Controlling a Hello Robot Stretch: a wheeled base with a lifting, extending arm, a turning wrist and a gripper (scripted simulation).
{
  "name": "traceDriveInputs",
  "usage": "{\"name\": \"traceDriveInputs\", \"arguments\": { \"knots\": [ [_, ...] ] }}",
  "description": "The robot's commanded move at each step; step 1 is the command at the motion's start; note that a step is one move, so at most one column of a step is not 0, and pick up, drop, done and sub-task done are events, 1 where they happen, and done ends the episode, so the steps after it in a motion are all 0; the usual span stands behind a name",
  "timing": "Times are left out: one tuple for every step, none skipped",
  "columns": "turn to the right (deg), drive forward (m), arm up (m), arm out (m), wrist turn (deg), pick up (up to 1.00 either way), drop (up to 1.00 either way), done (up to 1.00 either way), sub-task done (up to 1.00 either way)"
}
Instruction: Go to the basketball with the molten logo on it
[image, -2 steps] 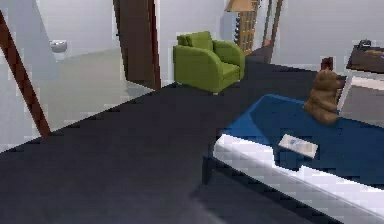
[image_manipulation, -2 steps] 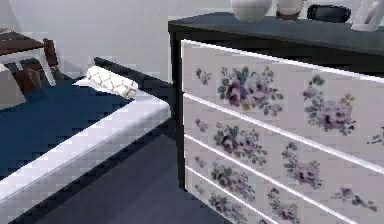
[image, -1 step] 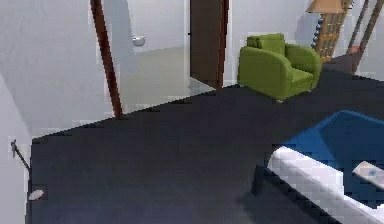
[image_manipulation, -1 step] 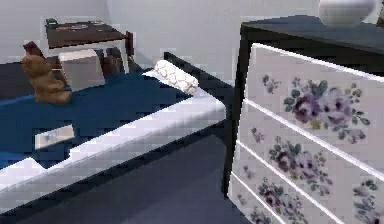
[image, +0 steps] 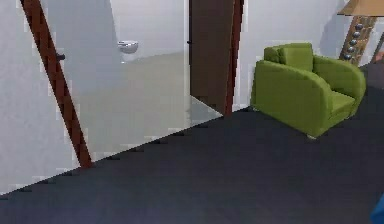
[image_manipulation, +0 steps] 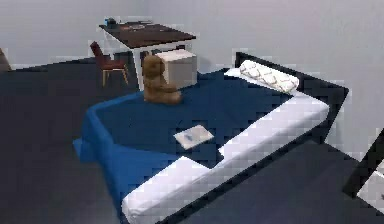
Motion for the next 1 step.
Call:
{"name": "traceDriveInputs", "arguments": {
  "knots": [
    [-30.0,0.0,0.0,0.0,0.0,0.0,0.0,0.0,0.0]
  ]
}}
